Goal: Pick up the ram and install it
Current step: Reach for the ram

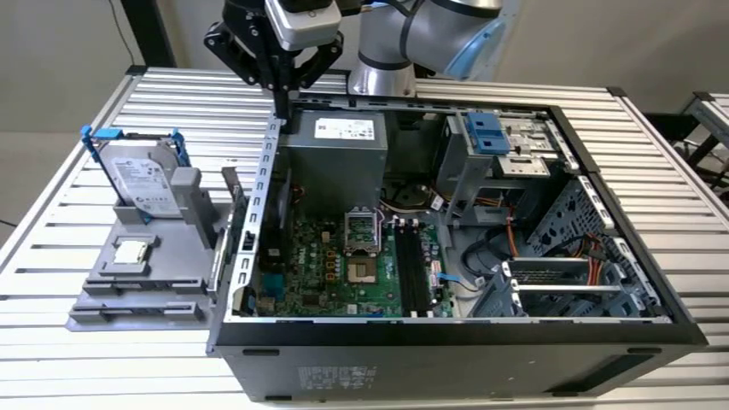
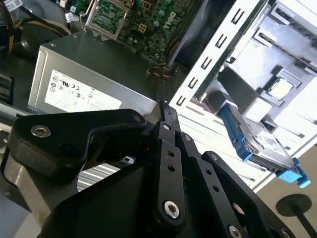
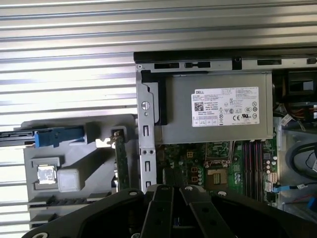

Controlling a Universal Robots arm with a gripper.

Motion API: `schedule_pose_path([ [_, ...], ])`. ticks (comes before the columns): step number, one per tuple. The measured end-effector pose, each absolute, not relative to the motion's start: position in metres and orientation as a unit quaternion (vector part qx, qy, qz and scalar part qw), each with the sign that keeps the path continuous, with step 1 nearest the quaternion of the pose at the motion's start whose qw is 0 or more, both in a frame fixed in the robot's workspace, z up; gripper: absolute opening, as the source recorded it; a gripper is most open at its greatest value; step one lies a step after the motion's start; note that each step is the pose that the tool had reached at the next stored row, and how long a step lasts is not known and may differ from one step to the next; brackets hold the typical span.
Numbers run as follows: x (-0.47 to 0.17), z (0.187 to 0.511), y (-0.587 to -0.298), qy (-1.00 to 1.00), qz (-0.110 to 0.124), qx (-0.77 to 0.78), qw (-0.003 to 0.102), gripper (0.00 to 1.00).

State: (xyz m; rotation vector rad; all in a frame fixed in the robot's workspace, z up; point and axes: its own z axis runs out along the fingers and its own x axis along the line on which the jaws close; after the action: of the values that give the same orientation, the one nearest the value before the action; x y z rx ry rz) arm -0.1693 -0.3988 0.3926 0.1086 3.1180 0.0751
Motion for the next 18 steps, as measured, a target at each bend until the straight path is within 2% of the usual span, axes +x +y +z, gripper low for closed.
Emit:
schedule_pose_path([
  [18,-0.1747,0.3926,-0.3988,0.999,0.024,0.035,0.01,0.0],
])
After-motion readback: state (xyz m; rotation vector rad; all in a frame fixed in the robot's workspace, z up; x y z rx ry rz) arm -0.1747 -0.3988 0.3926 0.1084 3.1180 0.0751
